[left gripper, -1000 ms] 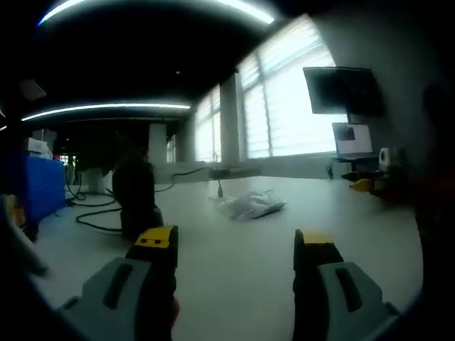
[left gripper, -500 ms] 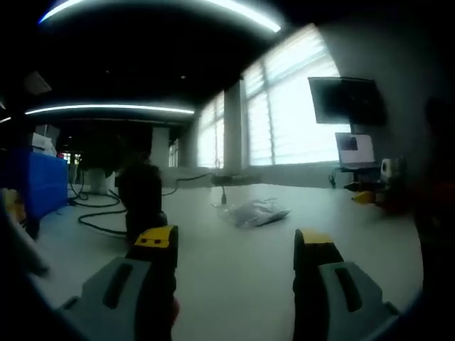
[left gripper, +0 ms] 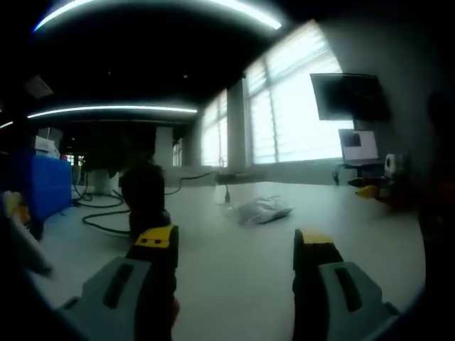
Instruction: Clip sheet goods on table flip sheet goods clip sheet goods scan sheet goods put sheet goods back to table
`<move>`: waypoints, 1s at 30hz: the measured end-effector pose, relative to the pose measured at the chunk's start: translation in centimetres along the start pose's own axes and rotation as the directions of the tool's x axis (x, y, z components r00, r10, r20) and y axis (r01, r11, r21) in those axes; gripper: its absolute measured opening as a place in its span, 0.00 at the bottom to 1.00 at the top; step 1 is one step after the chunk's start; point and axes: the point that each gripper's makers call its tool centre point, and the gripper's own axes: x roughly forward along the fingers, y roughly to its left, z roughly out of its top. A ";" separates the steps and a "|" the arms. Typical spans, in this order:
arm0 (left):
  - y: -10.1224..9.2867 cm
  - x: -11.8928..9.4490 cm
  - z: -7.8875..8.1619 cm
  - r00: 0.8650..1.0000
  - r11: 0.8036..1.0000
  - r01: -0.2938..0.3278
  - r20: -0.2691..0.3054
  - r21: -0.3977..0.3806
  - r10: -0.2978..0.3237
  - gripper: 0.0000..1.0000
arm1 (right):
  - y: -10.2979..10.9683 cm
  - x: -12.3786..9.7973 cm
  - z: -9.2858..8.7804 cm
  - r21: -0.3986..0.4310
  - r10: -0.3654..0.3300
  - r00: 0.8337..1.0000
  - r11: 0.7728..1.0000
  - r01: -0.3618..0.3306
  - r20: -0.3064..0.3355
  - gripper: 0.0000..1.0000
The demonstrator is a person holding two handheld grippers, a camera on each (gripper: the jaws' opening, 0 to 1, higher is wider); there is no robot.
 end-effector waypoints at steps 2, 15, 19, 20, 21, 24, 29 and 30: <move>0.0 0.0 0.0 1.000 1.000 0.000 -0.002 -0.003 0.000 0.58 | 0.0 0.0 0.0 0.000 0.000 1.000 1.000 0.000 0.000 0.68; 0.2 -0.1 0.1 1.000 1.000 -0.017 0.001 -0.016 0.017 0.58 | 0.0 0.0 0.0 0.004 0.006 1.000 1.000 -0.006 0.006 0.67; 0.1 -0.1 0.1 1.000 1.000 -0.015 -0.002 -0.011 0.015 0.58 | -0.1 0.0 0.1 0.006 0.004 1.000 1.000 -0.004 0.008 0.67; 0.1 -0.1 0.1 1.000 1.000 -0.018 -0.003 -0.006 0.018 0.58 | -0.1 0.1 0.1 0.005 0.002 1.000 1.000 -0.002 0.007 0.67; 0.1 -0.1 0.1 1.000 1.000 -0.018 -0.004 -0.006 0.018 0.58 | -0.2 0.1 0.1 0.001 -0.001 1.000 1.000 0.001 0.007 0.67; 0.2 -0.1 0.1 1.000 1.000 -0.019 -0.003 -0.009 0.019 0.58 | -0.2 0.1 0.0 -0.001 -0.001 1.000 1.000 0.001 0.003 0.67; -0.1 0.0 0.0 1.000 1.000 -0.012 -0.012 0.008 0.012 0.58 | 0.2 0.1 0.1 -0.001 0.019 1.000 1.000 -0.019 0.006 0.68; -0.1 0.0 -0.1 1.000 1.000 -0.011 -0.014 0.012 0.011 0.58 | 0.2 0.1 0.1 -0.004 0.018 1.000 1.000 -0.018 0.008 0.68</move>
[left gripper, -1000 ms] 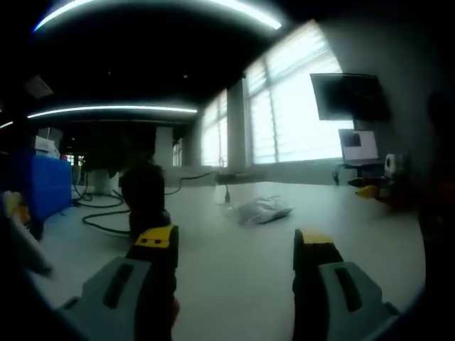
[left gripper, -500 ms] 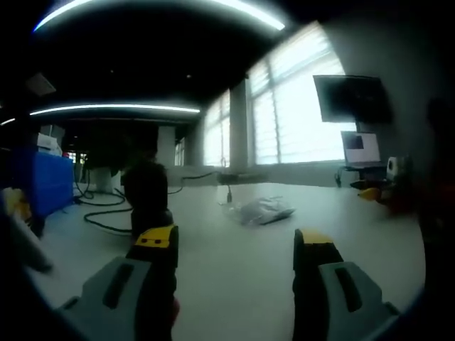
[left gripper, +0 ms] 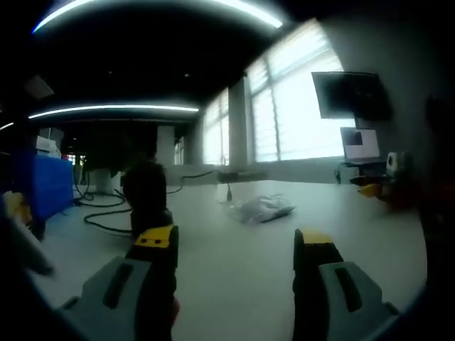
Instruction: Clip sheet goods on table flip sheet goods clip sheet goods scan sheet goods put sheet goods back to table
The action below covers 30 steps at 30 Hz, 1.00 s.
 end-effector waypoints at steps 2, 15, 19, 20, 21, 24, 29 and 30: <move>0.1 0.0 0.0 1.000 1.000 -0.002 -0.001 0.002 0.002 0.58 | -0.2 0.0 -0.1 0.005 -0.008 1.000 1.000 0.008 -0.002 0.68; 0.3 0.0 0.0 1.000 1.000 -0.010 0.003 -0.011 0.010 0.58 | -0.5 0.0 -0.2 0.015 -0.016 1.000 1.000 0.016 -0.009 0.67; 0.5 0.0 0.0 1.000 1.000 -0.015 0.006 -0.020 0.016 0.58 | -0.3 0.0 -0.2 -0.003 -0.013 1.000 1.000 0.012 -0.008 0.68; 0.5 0.0 0.0 1.000 1.000 -0.016 0.004 -0.024 0.016 0.58 | -0.4 -0.1 0.0 0.003 -0.014 1.000 1.000 0.014 0.000 0.68; 0.5 0.1 -0.1 1.000 1.000 -0.018 -0.001 -0.020 0.018 0.58 | -0.5 0.0 0.0 0.019 -0.014 1.000 1.000 0.014 0.003 0.68; 0.5 0.1 -0.2 1.000 1.000 -0.018 -0.001 -0.020 0.018 0.58 | -0.6 0.0 -0.3 0.028 -0.013 1.000 1.000 0.013 -0.012 0.67; 0.6 -0.1 -0.1 1.000 0.999 -0.023 0.004 -0.023 0.023 0.58 | -0.1 0.0 -0.2 -0.016 -0.007 1.000 1.000 0.007 -0.009 0.67; 0.7 -0.1 0.0 1.000 0.999 -0.030 0.007 -0.027 0.031 0.58 | -0.1 0.0 -0.3 -0.017 -0.007 1.000 1.000 0.007 -0.012 0.67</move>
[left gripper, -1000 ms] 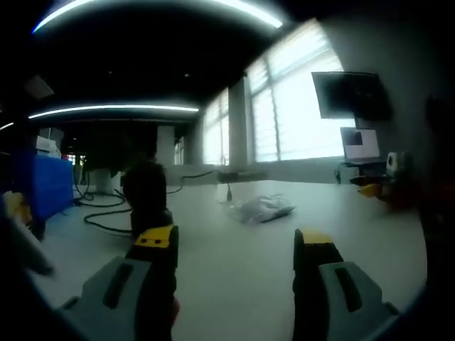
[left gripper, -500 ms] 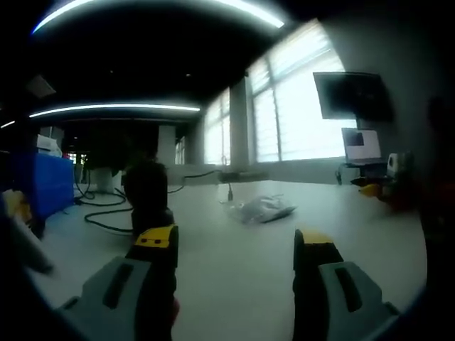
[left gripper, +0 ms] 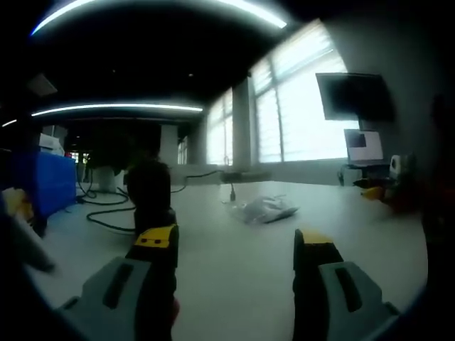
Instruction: Clip sheet goods on table flip sheet goods clip sheet goods scan sheet goods put sheet goods back to table
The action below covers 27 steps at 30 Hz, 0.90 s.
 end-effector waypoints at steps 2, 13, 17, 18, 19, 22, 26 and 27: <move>0.2 -0.1 0.1 1.000 1.000 -0.010 0.005 -0.005 0.010 0.58 | 0.0 0.0 0.1 0.008 0.000 1.000 1.000 0.000 0.005 0.67; -0.1 -0.1 0.1 1.000 1.000 0.001 0.004 0.001 -0.001 0.58 | -0.2 0.0 -0.1 0.009 -0.008 1.000 1.000 0.008 -0.002 0.67; 0.2 -0.2 0.2 1.000 1.000 -0.008 0.011 0.000 0.008 0.58 | -0.1 0.1 -0.3 0.001 -0.003 1.000 1.000 0.003 -0.015 0.67; 0.2 -0.2 0.2 1.000 1.000 -0.010 0.013 -0.003 0.010 0.58 | 0.0 0.1 -0.2 0.000 -0.002 1.000 1.000 0.002 -0.011 0.67; 0.3 -0.2 0.2 1.000 1.000 -0.012 0.012 -0.005 0.012 0.58 | -0.1 0.1 -0.2 -0.001 -0.002 1.000 1.000 0.002 -0.011 0.67; 0.1 -0.1 0.2 1.000 1.000 -0.005 0.010 -0.002 0.005 0.58 | -0.2 0.0 -0.2 0.006 -0.006 1.000 1.000 0.006 -0.007 0.67; 0.0 -0.2 0.3 1.000 1.000 -0.002 0.012 -0.002 0.002 0.58 | -0.2 0.0 -0.2 0.006 -0.008 1.000 1.000 0.008 -0.008 0.67; 0.1 -0.2 0.3 1.000 1.000 -0.003 0.015 -0.005 0.003 0.58 | -0.2 0.0 -0.2 0.006 -0.008 1.000 1.000 0.008 -0.008 0.67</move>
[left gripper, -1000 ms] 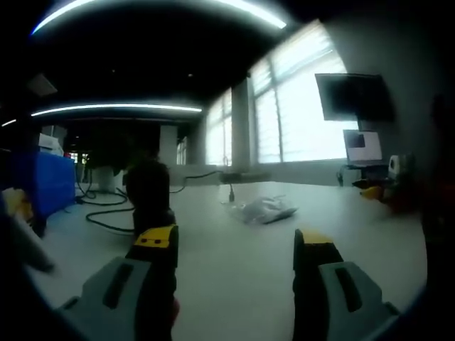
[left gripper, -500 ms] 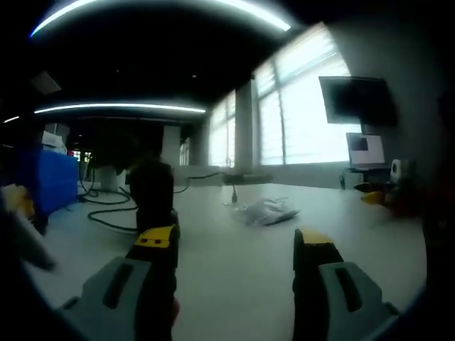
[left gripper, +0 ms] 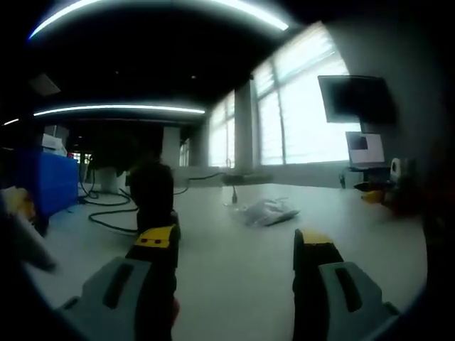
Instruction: Clip sheet goods on table flip sheet goods clip sheet goods scan sheet goods put sheet goods back to table
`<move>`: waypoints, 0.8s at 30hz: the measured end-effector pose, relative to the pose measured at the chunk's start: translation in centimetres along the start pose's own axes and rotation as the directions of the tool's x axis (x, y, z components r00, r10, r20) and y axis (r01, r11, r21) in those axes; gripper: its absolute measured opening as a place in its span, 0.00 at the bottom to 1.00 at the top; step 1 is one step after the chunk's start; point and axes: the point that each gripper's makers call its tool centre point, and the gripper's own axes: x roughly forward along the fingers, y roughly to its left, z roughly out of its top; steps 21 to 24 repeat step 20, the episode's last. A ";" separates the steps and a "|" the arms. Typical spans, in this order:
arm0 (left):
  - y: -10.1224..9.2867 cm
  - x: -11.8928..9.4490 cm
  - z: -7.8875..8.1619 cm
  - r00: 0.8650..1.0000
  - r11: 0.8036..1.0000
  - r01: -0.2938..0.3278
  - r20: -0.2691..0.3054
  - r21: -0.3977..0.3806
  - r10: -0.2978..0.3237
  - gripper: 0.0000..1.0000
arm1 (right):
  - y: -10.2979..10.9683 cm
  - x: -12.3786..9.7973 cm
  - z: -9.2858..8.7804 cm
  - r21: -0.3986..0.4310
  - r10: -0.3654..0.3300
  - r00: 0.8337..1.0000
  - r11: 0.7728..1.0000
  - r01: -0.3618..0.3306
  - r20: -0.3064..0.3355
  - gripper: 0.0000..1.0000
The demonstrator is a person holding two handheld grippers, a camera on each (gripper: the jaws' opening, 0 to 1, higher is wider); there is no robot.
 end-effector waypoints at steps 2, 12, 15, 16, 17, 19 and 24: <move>0.1 0.0 0.0 1.000 1.000 -0.001 0.001 -0.003 0.001 0.58 | 0.0 0.0 0.0 -0.002 -0.002 1.000 1.000 0.002 -0.003 0.67; 0.0 0.0 0.0 1.000 1.000 0.002 0.000 -0.002 -0.002 0.58 | 0.0 0.0 -0.1 -0.002 -0.002 1.000 1.000 0.002 -0.003 0.67; 0.0 0.0 0.0 1.000 1.000 0.003 0.000 -0.001 -0.003 0.58 | 0.0 0.0 -0.1 -0.001 -0.002 1.000 1.000 0.002 -0.003 0.67; 0.0 0.0 0.0 1.000 1.000 0.003 0.000 -0.001 -0.003 0.58 | 0.0 0.0 -0.1 -0.001 -0.002 1.000 1.000 0.002 -0.003 0.66; 0.0 0.0 0.0 1.000 1.000 0.002 0.000 0.000 -0.002 0.58 | 0.0 0.0 0.0 -0.001 -0.002 1.000 1.000 0.002 -0.002 0.66; 0.0 0.0 0.0 1.000 1.000 0.002 0.001 -0.003 -0.002 0.58 | 0.0 0.0 0.0 -0.002 -0.002 1.000 1.000 0.002 -0.001 0.67; 0.0 0.0 0.0 1.000 1.000 0.002 0.002 -0.003 -0.002 0.58 | 0.0 0.0 0.0 -0.001 -0.002 1.000 1.000 0.002 0.001 0.67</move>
